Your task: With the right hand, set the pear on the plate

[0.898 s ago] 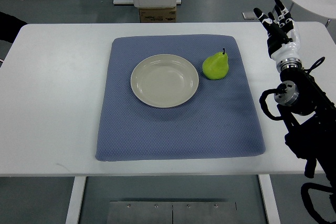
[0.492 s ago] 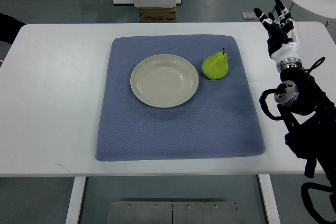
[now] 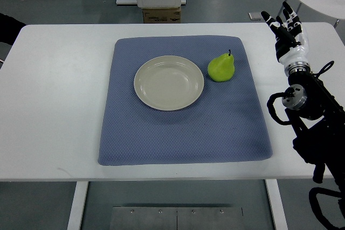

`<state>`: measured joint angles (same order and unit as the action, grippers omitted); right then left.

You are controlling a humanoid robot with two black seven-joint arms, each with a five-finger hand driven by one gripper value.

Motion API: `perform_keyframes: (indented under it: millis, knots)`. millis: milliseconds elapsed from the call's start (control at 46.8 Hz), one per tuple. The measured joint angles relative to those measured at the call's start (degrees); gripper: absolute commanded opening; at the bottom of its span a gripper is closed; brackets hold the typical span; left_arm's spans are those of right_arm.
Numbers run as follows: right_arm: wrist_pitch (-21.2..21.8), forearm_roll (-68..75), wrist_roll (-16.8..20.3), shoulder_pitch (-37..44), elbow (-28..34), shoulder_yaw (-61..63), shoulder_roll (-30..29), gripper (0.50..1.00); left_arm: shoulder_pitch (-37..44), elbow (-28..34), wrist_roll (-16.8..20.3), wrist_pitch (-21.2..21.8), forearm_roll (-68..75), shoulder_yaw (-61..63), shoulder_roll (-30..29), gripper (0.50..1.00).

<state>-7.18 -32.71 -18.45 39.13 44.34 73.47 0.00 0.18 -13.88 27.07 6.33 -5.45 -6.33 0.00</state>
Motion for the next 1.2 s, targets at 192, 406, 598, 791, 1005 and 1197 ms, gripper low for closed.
perform_keyframes:
  millis: [192, 406, 598, 791, 1005, 1197]
  knots:
    - [-0.03, 0.0, -1.12, -0.01, -0.22, -0.01, 0.0, 1.0, 0.0, 0.0, 0.0, 0.0, 0.0, 0.0, 0.0, 1.0]
    - [0.13, 0.01, -1.04, 0.15, -0.22, -0.2, 0.0, 1.0, 0.0, 0.0, 0.0, 0.0, 0.0, 0.0, 0.0, 1.0]
    - [0.24, 0.05, -0.81, 0.31, -0.23, -0.76, 0.0, 1.0, 0.0, 0.0, 0.0, 0.0, 0.0, 0.0, 0.0, 1.0]
    - [0.1, 0.15, -1.2, 1.83, -2.88, -0.79, 0.0, 1.0, 0.0, 0.0, 0.01, 0.0, 0.0, 0.0, 0.0, 1.0]
    - [0.12, 2.11, -1.34, 4.6, -6.96, -0.92, 0.0, 1.0, 0.0, 0.0, 0.0, 0.0, 0.0, 0.0, 0.0, 1.0]
    - [0.44, 3.33, -1.28, 5.08, -7.12, -3.88, 0.0, 1.0, 0.0, 0.0, 0.0, 0.0, 0.0, 0.0, 0.0, 1.0]
